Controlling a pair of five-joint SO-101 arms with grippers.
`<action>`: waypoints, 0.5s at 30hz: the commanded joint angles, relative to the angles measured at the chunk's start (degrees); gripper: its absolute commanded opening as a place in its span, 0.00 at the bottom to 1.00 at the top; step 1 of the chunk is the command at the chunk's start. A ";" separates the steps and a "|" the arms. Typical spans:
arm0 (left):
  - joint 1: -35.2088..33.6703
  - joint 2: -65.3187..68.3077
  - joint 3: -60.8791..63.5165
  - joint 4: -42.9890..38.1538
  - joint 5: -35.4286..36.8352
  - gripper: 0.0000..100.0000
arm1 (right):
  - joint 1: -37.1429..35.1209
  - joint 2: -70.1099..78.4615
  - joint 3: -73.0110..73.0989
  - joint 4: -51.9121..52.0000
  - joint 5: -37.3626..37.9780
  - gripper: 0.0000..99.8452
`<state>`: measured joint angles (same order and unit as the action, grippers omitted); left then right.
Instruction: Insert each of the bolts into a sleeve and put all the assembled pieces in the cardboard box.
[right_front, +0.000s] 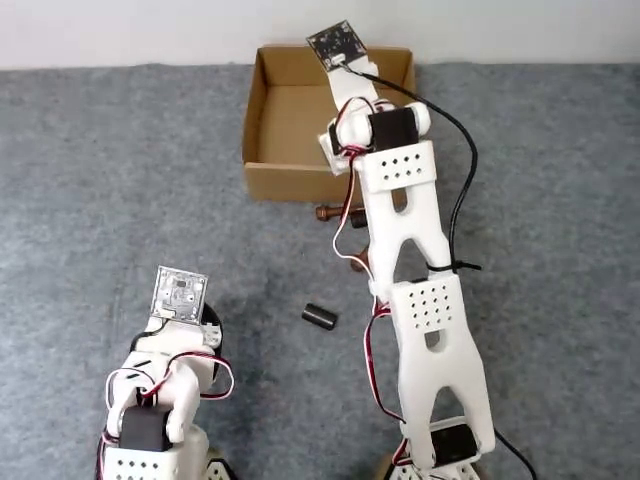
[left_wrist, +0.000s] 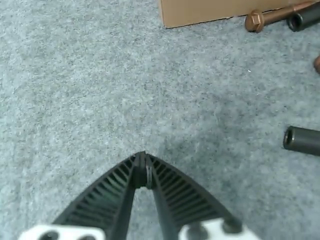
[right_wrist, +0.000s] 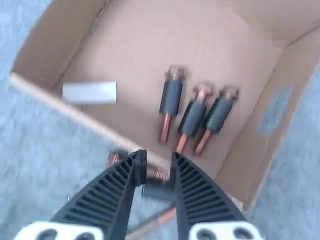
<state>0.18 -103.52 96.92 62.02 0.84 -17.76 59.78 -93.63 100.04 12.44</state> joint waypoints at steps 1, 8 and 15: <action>-0.26 -0.79 -0.48 0.62 0.62 0.00 | -0.48 -6.20 -2.37 2.95 0.62 0.07; -1.49 -0.79 -0.48 0.70 0.26 0.00 | -2.68 -19.65 16.79 3.12 4.04 0.07; -13.89 -0.79 -0.48 0.70 0.26 0.00 | -6.37 -39.52 53.36 2.77 4.22 0.07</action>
<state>-9.67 -103.52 96.92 62.02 0.84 -22.86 29.45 -53.19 100.48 16.04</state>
